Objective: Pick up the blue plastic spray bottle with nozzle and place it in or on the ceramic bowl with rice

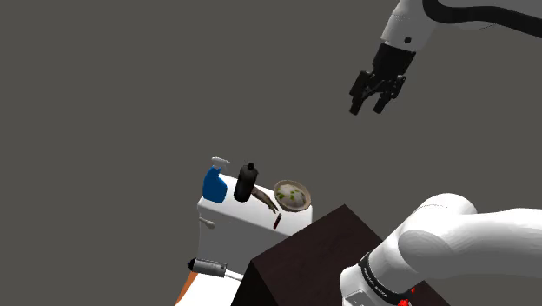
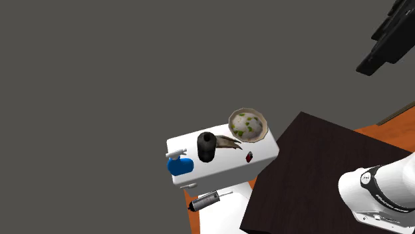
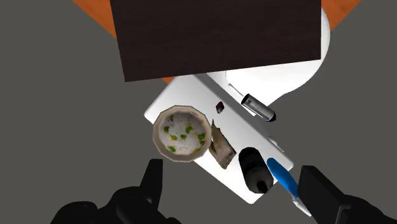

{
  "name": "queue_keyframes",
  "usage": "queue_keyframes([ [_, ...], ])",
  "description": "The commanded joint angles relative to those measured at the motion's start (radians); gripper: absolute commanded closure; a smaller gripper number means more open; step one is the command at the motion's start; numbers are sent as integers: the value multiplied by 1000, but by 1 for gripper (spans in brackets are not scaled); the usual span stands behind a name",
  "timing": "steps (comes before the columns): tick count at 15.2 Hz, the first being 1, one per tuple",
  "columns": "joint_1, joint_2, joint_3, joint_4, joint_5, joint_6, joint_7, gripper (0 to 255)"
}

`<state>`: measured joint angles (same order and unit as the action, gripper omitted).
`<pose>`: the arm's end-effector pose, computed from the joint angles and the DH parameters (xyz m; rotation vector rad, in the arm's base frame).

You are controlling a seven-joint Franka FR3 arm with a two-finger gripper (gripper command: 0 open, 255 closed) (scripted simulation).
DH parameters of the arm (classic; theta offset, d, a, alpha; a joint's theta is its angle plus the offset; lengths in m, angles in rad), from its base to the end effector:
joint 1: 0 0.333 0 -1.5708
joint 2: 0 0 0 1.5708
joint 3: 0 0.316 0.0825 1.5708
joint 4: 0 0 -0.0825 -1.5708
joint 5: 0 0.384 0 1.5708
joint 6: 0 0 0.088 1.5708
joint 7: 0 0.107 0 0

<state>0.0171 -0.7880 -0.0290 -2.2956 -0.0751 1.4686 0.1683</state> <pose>0.2959 -0.0154 0.6106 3.0717 -0.2732 -0.0534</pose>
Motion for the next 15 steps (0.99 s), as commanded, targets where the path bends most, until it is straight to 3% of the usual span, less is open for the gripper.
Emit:
queue_keyframes([
  [1, 0, 0, 0, 0, 0, 0, 0, 0],
  [8, 43, 11, -52, -226, -7, 315, -110, 0],
  [15, 95, 128, -110, -377, -4, 659, -229, 0],
])
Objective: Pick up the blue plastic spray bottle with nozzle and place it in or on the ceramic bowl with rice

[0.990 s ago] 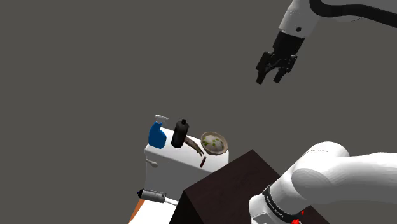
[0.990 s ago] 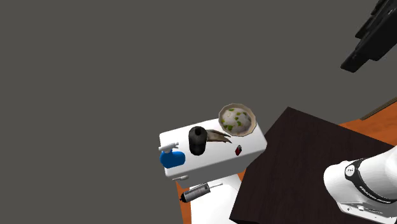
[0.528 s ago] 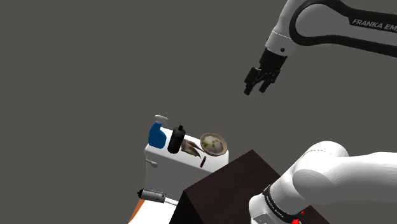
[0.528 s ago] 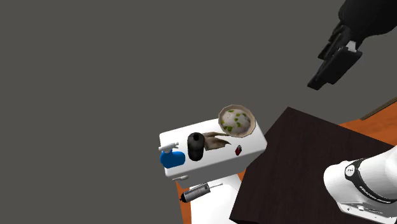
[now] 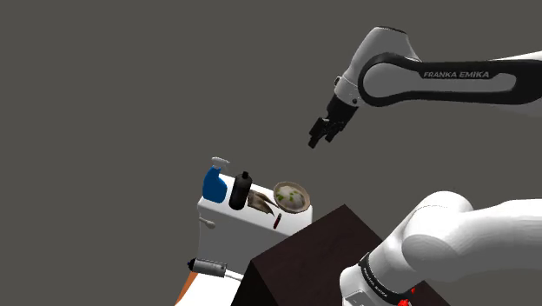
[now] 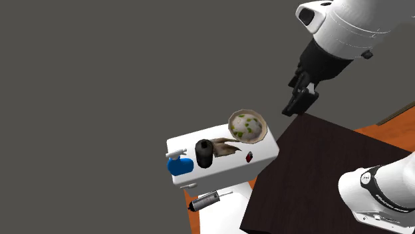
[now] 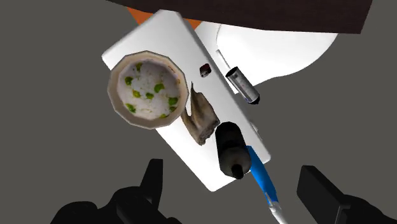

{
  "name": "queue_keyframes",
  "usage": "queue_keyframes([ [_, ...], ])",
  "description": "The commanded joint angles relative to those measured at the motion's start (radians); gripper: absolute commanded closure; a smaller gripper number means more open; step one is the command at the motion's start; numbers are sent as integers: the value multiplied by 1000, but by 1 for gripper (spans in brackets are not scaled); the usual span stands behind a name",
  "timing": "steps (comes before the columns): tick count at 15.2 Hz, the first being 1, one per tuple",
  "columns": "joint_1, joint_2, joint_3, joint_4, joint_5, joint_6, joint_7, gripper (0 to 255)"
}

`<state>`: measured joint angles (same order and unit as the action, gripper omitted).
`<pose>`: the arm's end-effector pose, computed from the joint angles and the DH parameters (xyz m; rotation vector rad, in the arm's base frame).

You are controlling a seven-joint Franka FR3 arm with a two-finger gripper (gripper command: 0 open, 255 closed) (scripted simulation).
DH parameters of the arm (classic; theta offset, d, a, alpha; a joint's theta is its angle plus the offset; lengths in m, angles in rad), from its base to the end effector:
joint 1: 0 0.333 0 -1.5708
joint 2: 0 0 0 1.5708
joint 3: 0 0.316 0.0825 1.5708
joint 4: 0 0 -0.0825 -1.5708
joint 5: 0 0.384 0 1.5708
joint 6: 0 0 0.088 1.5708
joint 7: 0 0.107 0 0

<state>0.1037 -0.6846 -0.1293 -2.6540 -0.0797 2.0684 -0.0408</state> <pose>0.3488 -0.0132 0.4571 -3.1278 -0.1172 -0.1509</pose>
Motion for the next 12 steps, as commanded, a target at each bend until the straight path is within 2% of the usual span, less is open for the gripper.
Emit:
queue_keyframes([
  [1, 17, 51, -19, -33, 4, 111, -39, 0],
  [8, 113, 298, -95, -79, 66, 475, -201, 0],
  [10, 158, 384, -124, -74, 114, 574, -268, 0],
  [12, 216, 475, -160, -60, 191, 667, -357, 0],
])
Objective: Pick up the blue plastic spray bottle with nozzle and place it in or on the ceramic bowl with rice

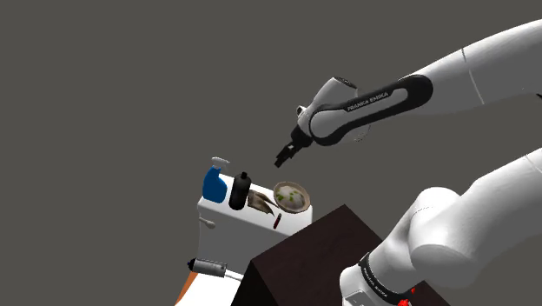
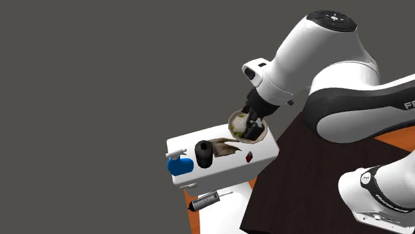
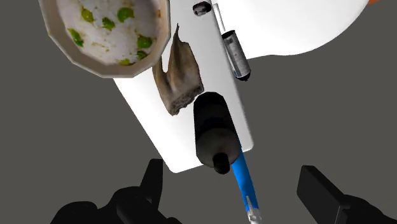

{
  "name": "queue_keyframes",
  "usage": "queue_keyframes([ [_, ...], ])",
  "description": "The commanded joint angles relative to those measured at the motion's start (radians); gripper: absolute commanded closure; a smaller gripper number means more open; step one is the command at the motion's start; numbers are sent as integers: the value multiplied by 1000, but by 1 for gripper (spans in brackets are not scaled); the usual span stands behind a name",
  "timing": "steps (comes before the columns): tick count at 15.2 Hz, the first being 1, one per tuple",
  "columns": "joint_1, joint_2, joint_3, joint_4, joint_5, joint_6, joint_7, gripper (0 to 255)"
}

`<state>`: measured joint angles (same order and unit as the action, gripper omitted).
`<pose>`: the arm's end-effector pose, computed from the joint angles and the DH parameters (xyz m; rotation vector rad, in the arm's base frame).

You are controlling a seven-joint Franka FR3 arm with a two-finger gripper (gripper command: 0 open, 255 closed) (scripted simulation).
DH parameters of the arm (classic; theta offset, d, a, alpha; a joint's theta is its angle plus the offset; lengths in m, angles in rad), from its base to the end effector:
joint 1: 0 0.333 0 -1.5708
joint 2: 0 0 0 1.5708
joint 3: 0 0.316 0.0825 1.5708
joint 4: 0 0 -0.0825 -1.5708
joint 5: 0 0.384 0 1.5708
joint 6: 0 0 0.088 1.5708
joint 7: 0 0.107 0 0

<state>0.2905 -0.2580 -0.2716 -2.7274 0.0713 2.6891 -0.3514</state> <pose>0.4118 0.0098 0.3213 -3.0149 -0.4723 -0.3415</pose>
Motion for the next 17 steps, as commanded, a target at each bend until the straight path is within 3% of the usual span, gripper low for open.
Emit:
queue_keyframes([
  [1, 65, 95, -37, 25, 95, 89, -104, 0],
  [3, 142, 191, -73, 56, 257, 161, -258, 0],
  [6, 207, 342, -63, 139, 614, 222, -582, 0],
  [8, 166, 436, 18, 208, 826, 241, -786, 0],
  [10, 108, 522, 105, 281, 988, 257, -958, 0],
  [13, 28, 642, 217, 393, 1168, 280, -1173, 0],
  [17, -42, 794, 321, 548, 1334, 304, -1410, 0],
])
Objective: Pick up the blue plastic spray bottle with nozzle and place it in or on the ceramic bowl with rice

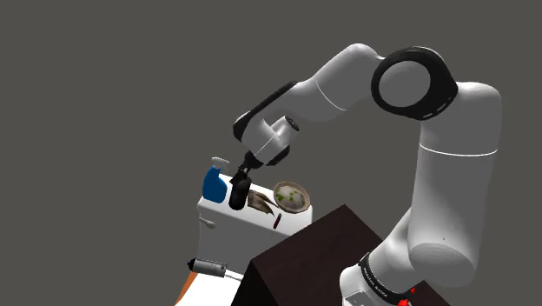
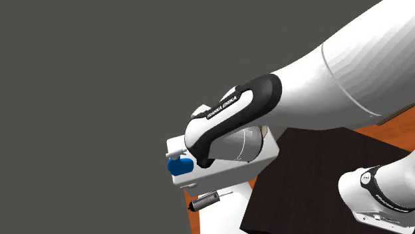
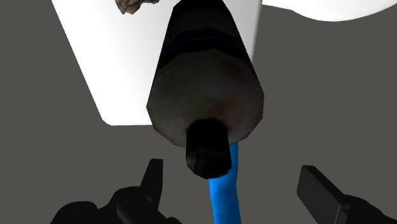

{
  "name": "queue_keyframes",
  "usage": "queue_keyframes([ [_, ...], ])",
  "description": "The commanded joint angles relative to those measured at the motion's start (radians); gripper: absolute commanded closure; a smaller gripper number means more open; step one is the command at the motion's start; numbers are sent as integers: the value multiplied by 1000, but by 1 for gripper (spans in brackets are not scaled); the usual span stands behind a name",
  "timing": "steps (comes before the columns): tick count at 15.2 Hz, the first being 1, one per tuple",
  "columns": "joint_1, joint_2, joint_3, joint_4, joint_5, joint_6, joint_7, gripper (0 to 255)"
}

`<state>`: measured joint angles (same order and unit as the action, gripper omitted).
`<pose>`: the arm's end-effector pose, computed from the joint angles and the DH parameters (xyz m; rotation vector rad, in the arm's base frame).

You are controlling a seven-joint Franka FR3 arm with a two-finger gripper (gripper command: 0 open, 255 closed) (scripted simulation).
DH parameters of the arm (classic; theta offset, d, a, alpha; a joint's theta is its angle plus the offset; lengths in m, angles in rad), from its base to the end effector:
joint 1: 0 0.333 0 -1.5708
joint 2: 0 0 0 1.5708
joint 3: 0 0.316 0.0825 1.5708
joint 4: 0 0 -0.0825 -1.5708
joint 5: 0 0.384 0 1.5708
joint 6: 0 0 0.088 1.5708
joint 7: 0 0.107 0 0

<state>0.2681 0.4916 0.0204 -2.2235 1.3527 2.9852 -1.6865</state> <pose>0.5169 0.0823 0.1541 -2.7796 -0.9381 -0.5894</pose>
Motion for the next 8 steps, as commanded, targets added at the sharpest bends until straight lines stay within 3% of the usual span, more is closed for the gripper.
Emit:
queue_keyframes([
  [1, -30, 82, 47, 83, 85, 11, -127, 0],
  [3, -41, 147, 73, 155, 134, 16, -210, 0],
  [8, -41, 228, 84, 229, 169, 30, -248, 0],
])
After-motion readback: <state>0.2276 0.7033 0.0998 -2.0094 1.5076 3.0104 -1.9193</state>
